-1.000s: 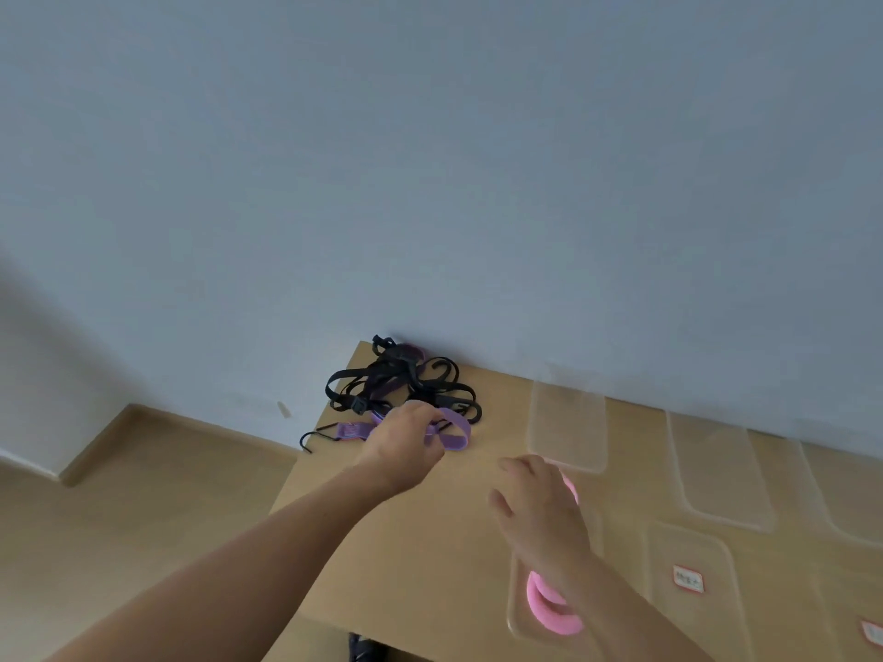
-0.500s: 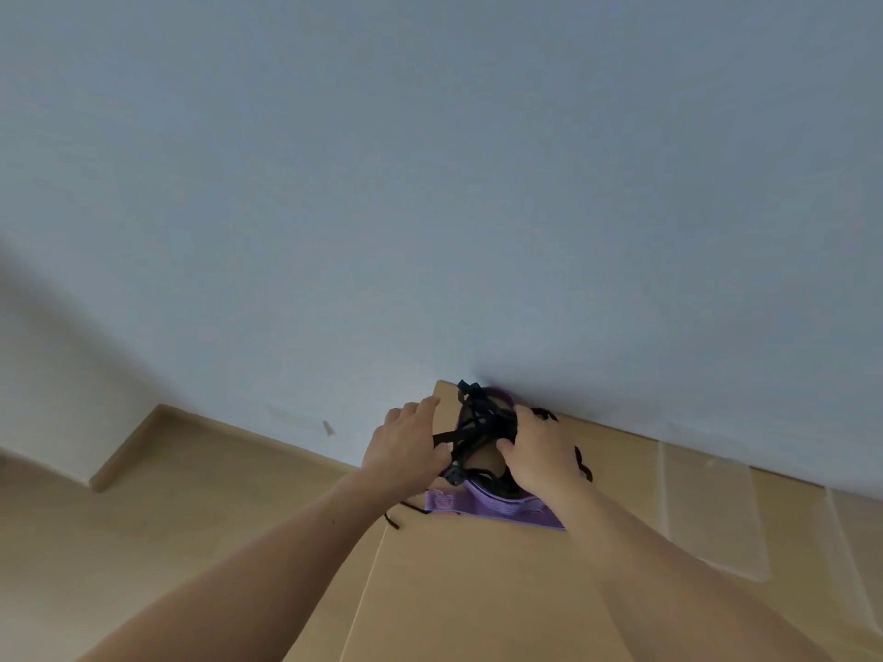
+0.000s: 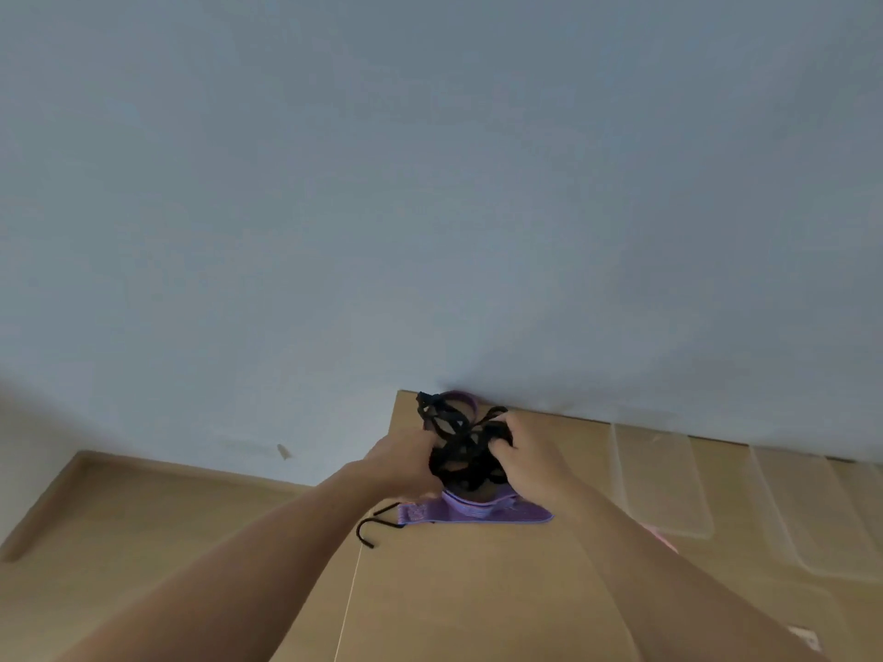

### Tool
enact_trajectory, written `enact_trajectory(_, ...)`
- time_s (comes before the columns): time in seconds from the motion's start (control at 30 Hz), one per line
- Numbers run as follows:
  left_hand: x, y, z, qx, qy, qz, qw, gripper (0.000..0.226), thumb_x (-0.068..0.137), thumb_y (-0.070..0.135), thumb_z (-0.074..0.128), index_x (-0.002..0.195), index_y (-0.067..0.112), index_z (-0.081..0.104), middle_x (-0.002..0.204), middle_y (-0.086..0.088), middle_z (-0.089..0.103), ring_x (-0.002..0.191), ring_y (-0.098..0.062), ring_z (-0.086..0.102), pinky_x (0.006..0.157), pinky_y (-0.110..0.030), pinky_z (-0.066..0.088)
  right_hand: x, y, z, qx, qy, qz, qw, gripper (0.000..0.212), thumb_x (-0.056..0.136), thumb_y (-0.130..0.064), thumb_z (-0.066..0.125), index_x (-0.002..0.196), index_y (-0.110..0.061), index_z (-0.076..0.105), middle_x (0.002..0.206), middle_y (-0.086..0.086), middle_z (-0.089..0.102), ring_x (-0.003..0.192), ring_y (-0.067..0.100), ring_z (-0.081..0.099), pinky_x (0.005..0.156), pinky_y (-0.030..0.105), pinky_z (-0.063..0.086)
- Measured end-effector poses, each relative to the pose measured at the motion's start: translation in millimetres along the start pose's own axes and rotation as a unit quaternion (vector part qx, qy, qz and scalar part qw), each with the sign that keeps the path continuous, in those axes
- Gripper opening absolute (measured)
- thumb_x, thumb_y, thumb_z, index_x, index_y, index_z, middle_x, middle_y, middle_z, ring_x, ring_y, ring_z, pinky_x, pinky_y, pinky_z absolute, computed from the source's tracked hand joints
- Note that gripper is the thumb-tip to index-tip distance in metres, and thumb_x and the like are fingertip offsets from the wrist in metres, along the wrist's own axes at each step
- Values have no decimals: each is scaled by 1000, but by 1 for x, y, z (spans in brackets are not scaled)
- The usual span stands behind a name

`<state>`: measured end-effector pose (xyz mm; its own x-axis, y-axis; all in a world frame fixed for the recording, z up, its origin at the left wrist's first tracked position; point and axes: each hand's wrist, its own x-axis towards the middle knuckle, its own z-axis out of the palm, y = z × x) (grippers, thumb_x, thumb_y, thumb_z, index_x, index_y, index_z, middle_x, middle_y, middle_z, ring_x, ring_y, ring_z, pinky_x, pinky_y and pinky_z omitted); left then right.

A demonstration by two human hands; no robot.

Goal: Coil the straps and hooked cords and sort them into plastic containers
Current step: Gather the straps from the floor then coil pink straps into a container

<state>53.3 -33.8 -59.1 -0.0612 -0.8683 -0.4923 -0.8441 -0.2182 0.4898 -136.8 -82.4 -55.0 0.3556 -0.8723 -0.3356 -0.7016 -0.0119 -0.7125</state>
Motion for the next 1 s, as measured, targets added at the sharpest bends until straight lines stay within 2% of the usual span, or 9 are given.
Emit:
enact_trajectory(0.2,-11,59,-50,-335,41,80,938,15,74,18,62,87,11,64,75,-5,61,68,-19,56,67,-35,48,-15,6,-10,177,-76,-110,975,97,66,-13,79,146,-36,30,121,-31,59,117,-4,57,88,9,45)
enact_trajectory(0.27,-13,75,-61,-414,2,116,903,16,73,10,58,89,9,63,73,-5,59,65,-17,55,60,-25,47,-15,-2,-19,228,-22,-106,968,86,66,-12,84,137,-37,43,116,-24,65,110,0,63,82,13,50)
enact_trajectory(0.33,-13,83,-67,-438,3,133,889,19,71,10,58,89,10,63,74,-6,61,64,-18,57,58,-24,48,-11,-11,-30,253,64,-74,963,47,71,-11,82,108,-35,64,96,-11,74,93,10,70,71,18,53)
enact_trajectory(0.43,-3,74,-64,-430,62,129,891,24,82,9,68,105,15,65,91,-7,69,77,-22,67,70,-32,56,-9,-20,-56,278,170,-31,945,25,81,-1,68,82,-26,67,70,-4,71,73,18,68,64,27,52)
enact_trajectory(0.63,6,45,-8,-232,98,76,965,45,85,21,71,128,16,59,107,6,65,100,-10,62,81,-6,42,-25,-31,-90,455,165,-28,875,35,90,5,49,84,-23,69,65,3,62,74,29,72,54,34,54)
enact_trajectory(0.73,7,29,22,92,11,115,989,75,73,46,74,139,22,46,132,0,54,127,-21,46,102,-31,40,-33,-32,-92,476,150,-18,866,31,91,-2,56,89,-28,73,92,5,73,92,29,72,62,41,55)
enact_trajectory(0.8,9,18,38,317,-19,136,938,85,68,52,74,141,26,39,135,1,49,132,-25,33,109,-43,29,-36,-29,-91,484,150,23,862,22,91,-5,59,98,-23,70,105,8,72,99,30,70,61,40,54)
enact_trajectory(0.9,13,14,53,428,30,175,886,50,77,35,68,122,19,56,122,-3,54,121,-29,37,109,-47,23,-39,-23,-87,474,156,61,864,17,91,-9,63,103,-20,66,115,10,70,104,28,69,57,35,54)
enact_trajectory(1.0,18,18,48,334,53,174,925,16,83,24,53,97,21,59,100,-1,64,100,-26,52,100,-38,32,-41,-18,-85,466,151,73,869,17,89,-8,67,104,-17,66,111,9,71,98,28,71,56,35,55)
